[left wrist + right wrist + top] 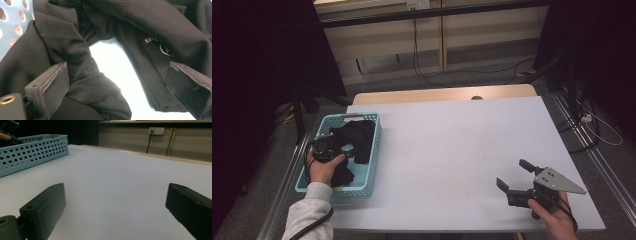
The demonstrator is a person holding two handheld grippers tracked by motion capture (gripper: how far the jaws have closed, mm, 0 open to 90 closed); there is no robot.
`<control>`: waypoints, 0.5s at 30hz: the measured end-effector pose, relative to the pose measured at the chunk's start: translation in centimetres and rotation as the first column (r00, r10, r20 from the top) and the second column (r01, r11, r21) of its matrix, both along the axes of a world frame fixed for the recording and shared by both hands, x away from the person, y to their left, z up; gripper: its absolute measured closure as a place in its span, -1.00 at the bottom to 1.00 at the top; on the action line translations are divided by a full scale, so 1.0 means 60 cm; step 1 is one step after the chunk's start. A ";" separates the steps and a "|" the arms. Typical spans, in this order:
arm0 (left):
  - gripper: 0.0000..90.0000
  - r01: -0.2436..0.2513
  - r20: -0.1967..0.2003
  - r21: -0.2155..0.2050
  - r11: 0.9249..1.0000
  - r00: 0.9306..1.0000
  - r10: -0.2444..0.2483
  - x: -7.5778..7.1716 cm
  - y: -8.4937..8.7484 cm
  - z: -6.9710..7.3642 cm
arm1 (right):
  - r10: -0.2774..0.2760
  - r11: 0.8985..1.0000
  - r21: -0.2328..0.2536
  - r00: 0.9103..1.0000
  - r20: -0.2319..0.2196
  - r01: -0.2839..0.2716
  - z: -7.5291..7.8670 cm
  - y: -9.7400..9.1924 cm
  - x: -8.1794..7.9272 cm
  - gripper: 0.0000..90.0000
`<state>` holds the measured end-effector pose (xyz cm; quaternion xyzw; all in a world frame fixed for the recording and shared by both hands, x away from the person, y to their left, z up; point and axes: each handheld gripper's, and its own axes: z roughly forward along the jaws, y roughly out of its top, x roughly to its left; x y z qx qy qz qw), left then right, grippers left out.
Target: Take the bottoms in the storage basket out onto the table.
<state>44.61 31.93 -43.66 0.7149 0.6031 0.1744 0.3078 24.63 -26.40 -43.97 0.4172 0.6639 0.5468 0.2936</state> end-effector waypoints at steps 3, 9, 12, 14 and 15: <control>-0.89 0.006 -0.012 0.011 1.000 1.000 -0.006 0.000 -0.001 0.000 | 0.000 1.000 0.000 1.000 0.000 0.000 0.000 0.000 0.000 -0.95; -0.89 0.023 -0.035 0.034 0.999 0.999 -0.022 0.001 -0.005 -0.004 | -0.001 1.000 0.000 1.000 0.000 0.001 0.000 0.000 0.000 -0.95; -0.87 0.024 -0.050 0.036 0.999 0.999 -0.023 0.000 -0.006 -0.004 | -0.001 1.000 -0.001 1.000 0.000 0.001 0.000 0.000 0.000 -0.95; -0.84 0.024 -0.046 0.043 0.999 0.999 -0.022 0.000 -0.006 -0.004 | -0.001 1.000 0.000 1.000 0.002 0.001 0.000 0.000 0.000 -0.95; -0.81 0.023 -0.046 0.050 0.998 0.999 -0.021 -0.001 -0.006 -0.004 | -0.001 1.000 0.000 1.000 0.001 0.001 0.000 0.000 0.000 -0.95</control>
